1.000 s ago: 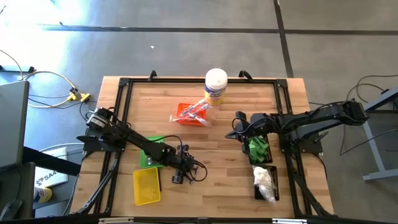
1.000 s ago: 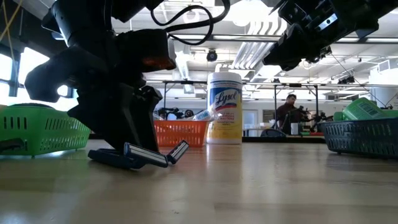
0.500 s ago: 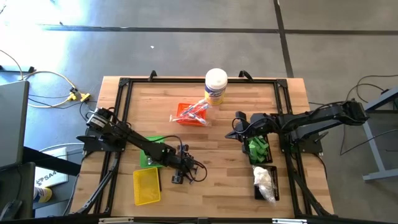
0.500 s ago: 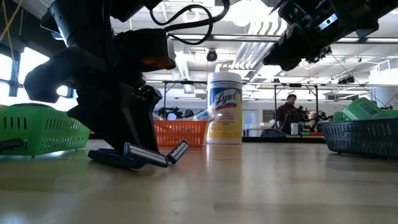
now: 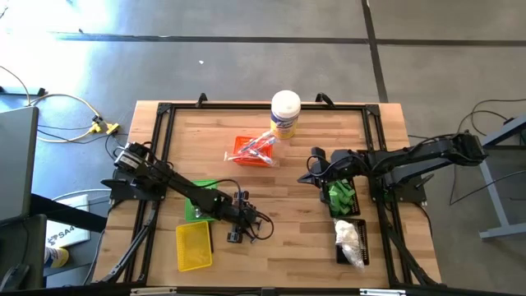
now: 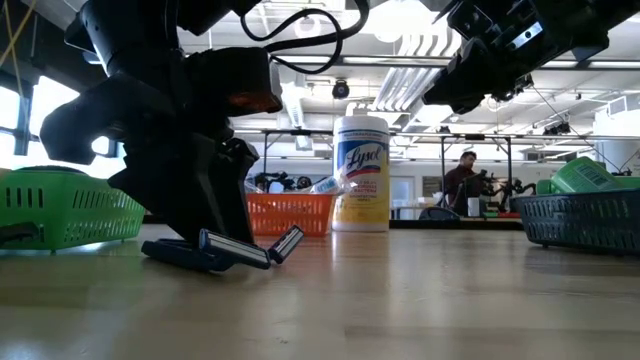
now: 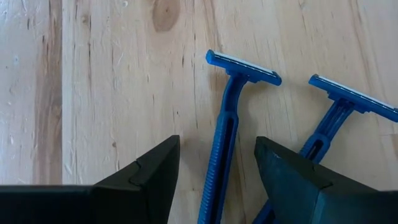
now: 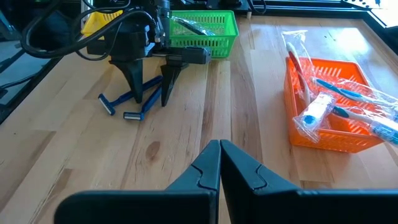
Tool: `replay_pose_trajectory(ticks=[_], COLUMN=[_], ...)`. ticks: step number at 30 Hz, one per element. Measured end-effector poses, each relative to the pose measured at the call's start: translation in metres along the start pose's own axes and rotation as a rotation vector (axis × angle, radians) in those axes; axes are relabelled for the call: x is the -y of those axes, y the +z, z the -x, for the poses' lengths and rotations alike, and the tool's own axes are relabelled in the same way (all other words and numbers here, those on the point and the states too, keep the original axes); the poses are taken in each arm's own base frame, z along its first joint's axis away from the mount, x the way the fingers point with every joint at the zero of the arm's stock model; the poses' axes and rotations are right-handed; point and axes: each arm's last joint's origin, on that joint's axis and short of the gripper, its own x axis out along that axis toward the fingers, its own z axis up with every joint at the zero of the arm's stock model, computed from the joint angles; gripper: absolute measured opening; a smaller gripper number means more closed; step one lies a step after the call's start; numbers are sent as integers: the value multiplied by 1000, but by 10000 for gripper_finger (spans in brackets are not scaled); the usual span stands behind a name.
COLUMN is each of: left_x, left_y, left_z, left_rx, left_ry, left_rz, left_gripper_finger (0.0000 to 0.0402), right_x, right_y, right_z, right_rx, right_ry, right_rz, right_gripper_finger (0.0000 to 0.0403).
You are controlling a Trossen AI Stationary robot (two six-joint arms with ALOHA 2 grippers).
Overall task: Pick & Place Travel size toiletries
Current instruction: Put the blue razor into the yellow bin
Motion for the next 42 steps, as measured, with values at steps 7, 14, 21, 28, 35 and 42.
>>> replay_pose_trajectory(ticks=[7,14,21,28,35,42], left_x=[1,1,1,1,1,1], left_y=[0,0,0,0,1,2], left_z=[0,0,0,0,0,-1], left_rx=[-2,-1,0,1,7,25], left_ry=[-14,-27,-27,-25,-21,-26], left_rz=[0,0,4,12,31,31], left_gripper_finger=[171,125,108,92,70,64], right_x=[0,0,0,0,0,0], right_y=[0,0,0,0,0,0], right_z=[0,0,0,0,0,0], right_rx=[0,0,0,0,0,0], right_ry=[0,0,0,0,0,1], right_rz=[0,0,0,0,0,0], right_gripper_finger=[3,3,3,3,3,3])
